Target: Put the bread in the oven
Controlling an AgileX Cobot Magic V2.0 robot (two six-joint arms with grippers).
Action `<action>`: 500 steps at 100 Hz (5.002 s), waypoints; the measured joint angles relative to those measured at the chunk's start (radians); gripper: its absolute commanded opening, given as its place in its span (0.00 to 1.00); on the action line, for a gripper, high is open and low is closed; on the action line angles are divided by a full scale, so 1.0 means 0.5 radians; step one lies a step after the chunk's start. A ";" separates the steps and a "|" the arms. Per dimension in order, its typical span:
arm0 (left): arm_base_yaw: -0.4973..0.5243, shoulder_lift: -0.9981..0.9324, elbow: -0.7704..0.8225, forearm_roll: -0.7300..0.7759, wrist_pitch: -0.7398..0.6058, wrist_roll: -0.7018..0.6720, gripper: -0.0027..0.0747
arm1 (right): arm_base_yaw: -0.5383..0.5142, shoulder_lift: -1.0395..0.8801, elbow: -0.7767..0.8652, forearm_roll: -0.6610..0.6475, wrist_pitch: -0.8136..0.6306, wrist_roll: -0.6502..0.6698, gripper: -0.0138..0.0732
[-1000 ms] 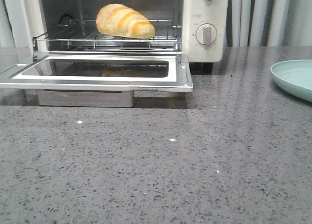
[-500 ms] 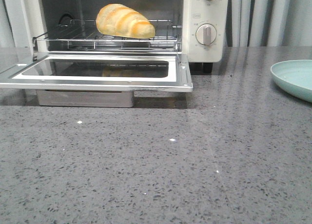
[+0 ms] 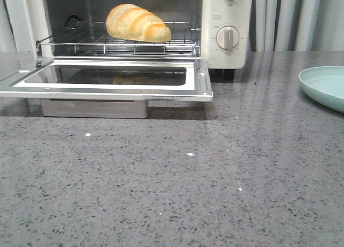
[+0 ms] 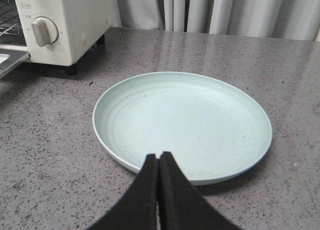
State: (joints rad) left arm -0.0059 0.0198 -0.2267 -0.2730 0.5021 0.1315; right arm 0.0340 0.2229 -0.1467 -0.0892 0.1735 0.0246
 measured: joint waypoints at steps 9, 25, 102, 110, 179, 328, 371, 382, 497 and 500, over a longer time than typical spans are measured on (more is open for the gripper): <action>0.000 0.000 0.000 0.000 0.000 0.000 0.01 | -0.012 -0.064 0.045 0.014 -0.041 -0.018 0.07; 0.000 0.000 0.000 0.000 0.000 0.000 0.01 | -0.109 -0.198 0.115 0.025 -0.071 -0.026 0.07; 0.000 0.000 0.000 -0.001 0.000 0.000 0.01 | -0.212 -0.460 0.275 0.123 -0.004 -0.035 0.07; 0.000 0.000 0.000 -0.001 0.000 0.000 0.01 | -0.206 -0.460 0.275 0.126 0.009 -0.062 0.07; 0.000 0.000 0.000 -0.001 0.000 0.000 0.01 | -0.125 -0.463 0.313 0.224 0.309 -0.112 0.07; 0.000 0.000 0.000 -0.001 0.000 0.000 0.01 | -0.163 -0.463 0.313 0.224 0.332 -0.118 0.07; 0.000 -0.042 0.292 0.159 -0.348 0.001 0.01 | -0.163 -0.463 0.313 0.224 0.332 -0.118 0.07; 0.017 -0.042 0.338 0.176 -0.415 0.001 0.01 | -0.163 -0.463 0.313 0.224 0.333 -0.118 0.07; -0.096 -0.042 0.456 0.546 -0.350 -0.263 0.01 | -0.163 -0.463 0.313 0.224 0.337 -0.118 0.07; -0.096 -0.042 0.456 0.546 -0.350 -0.263 0.01 | -0.163 -0.463 0.313 0.224 0.337 -0.118 0.07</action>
State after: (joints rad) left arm -0.0538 -0.0011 0.0013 0.0000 0.3271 0.0000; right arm -0.0474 -0.0088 0.0100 0.0229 0.3419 -0.0342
